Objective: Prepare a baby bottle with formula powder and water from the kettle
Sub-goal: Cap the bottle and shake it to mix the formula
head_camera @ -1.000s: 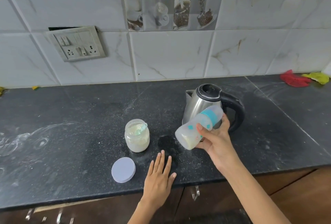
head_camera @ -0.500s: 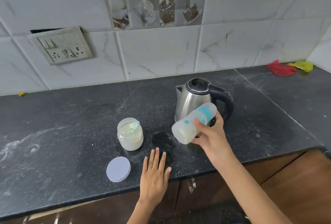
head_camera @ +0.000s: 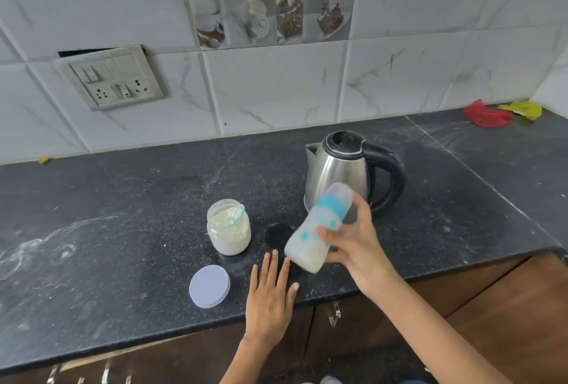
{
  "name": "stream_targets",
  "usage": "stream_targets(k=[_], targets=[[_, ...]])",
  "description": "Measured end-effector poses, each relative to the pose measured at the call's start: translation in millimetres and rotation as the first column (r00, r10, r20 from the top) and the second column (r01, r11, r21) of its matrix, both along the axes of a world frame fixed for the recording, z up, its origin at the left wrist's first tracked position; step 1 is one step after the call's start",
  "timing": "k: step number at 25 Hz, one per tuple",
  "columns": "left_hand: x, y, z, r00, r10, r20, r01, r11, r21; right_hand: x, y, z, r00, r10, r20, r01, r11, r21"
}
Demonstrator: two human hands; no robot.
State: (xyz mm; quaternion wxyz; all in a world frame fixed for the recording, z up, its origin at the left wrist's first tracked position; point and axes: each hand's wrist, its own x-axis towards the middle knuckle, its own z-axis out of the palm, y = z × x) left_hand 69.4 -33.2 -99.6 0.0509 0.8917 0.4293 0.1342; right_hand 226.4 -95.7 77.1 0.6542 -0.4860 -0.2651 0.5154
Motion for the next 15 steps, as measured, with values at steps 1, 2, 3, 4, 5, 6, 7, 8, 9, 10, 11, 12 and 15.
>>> stream_targets(k=[1, 2, 3, 4, 5, 6, 7, 8, 9, 10, 11, 12, 15], targets=[[1, 0, -1, 1.0, 0.027, -0.003, -0.027, 1.0, 0.013, 7, 3, 2, 0.998, -0.065, -0.023, 0.065, 0.998, 0.01], [2, -1, -2, 0.999, 0.04, -0.005, -0.04, 0.999, 0.012, 12, 5, 5, 0.995, -0.091, -0.029, 0.091, 0.996, 0.008], [3, -1, -2, 0.999, 0.038, -0.01, -0.038, 0.999, 0.003, 13, 5, 7, 0.998, -0.067, -0.006, 0.067, 0.998, -0.009], [2, -1, -3, 0.999, 0.032, -0.02, -0.032, 0.999, -0.003, 11, 4, 7, 0.999, -0.01, 0.037, 0.011, 0.999, -0.046], [2, 0, -3, 0.999, 0.029, -0.028, -0.029, 1.0, -0.002, 7, 2, 5, 0.997, 0.05, 0.064, -0.043, 0.995, -0.094], [2, 1, -3, 0.999, 0.03, -0.031, -0.03, 1.0, 0.002, 2, 0, 2, 0.996, 0.076, 0.042, -0.07, 0.989, -0.128], [2, 1, -3, 0.999, 0.034, -0.029, -0.034, 0.999, 0.002, 0, 0, 2, 0.997, 0.073, -0.031, -0.077, 0.988, -0.136], [2, 1, -3, 0.999, 0.037, -0.03, -0.037, 0.999, -0.001, 1, 1, 2, 0.988, 0.041, -0.148, -0.061, 0.989, -0.134], [3, 0, -3, 0.999, 0.039, -0.034, -0.039, 0.999, -0.004, 4, 2, 3, 0.964, 0.013, -0.265, -0.048, 0.991, -0.129], [3, 0, -3, 0.998, 0.041, -0.039, -0.041, 0.999, -0.001, 7, 4, 5, 0.941, 0.006, -0.338, -0.051, 0.991, -0.125], [3, 0, -3, 0.998, 0.044, -0.04, -0.044, 0.999, 0.004, 9, 5, 7, 0.929, 0.022, -0.37, -0.074, 0.989, -0.126], [2, 1, -3, 0.998, 0.046, -0.043, -0.046, 0.999, 0.004, 10, 4, 9, 0.927, 0.059, -0.371, -0.113, 0.986, -0.126], [2, 0, -2, 0.998, 0.044, -0.046, -0.045, 0.999, -0.007, 12, -2, 10, 0.95, 0.162, -0.268, -0.204, 0.969, -0.138]])
